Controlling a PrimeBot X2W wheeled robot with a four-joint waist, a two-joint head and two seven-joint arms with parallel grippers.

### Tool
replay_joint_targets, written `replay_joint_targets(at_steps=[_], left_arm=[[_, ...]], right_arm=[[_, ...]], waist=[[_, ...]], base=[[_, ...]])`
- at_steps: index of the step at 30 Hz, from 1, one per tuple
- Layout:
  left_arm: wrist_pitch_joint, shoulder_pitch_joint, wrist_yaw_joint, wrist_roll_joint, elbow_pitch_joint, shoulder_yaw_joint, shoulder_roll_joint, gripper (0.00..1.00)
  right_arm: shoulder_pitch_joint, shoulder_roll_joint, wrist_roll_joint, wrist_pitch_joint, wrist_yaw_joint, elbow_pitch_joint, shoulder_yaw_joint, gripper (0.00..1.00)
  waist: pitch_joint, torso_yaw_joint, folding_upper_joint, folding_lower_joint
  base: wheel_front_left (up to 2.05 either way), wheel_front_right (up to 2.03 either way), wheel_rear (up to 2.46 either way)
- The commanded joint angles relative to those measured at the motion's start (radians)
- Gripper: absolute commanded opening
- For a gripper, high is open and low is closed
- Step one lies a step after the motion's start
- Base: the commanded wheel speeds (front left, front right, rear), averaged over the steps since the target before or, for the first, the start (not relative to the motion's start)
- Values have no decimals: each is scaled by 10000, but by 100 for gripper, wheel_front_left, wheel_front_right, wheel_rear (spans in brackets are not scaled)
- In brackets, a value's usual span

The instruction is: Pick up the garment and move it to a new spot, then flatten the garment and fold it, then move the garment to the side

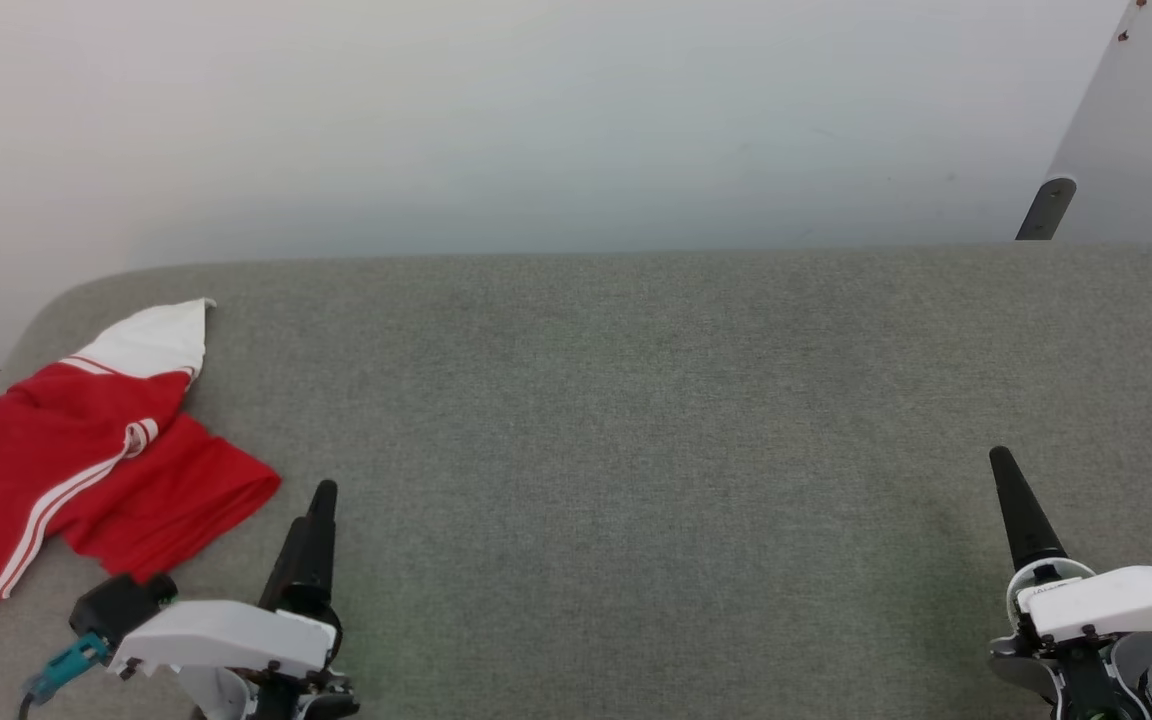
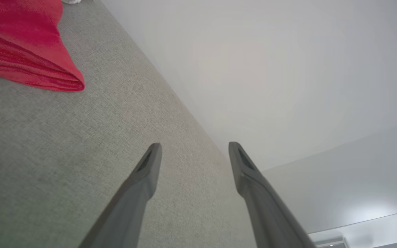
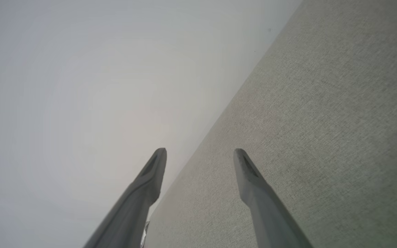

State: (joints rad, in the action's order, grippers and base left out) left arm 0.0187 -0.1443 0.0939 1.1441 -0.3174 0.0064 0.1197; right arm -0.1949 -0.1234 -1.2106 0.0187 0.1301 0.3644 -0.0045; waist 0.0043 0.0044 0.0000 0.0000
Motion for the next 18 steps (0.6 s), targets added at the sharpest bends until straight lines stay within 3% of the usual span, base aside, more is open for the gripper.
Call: replay_joint_targets(at_steps=[1,18], left_arm=[[111,-316,-72,-480,71,-57,115,100],[705,-532,-145,-3307,-114,-250,316,100]], right_arm=[[-350,-38,390,109,4,-24,-37,100],[-753,-285,4200,706,5,210,194,100]], waist=[[-1,-3,0,0],[3,-2,0,0]], base=[[0,0,0],[0,0,0]])
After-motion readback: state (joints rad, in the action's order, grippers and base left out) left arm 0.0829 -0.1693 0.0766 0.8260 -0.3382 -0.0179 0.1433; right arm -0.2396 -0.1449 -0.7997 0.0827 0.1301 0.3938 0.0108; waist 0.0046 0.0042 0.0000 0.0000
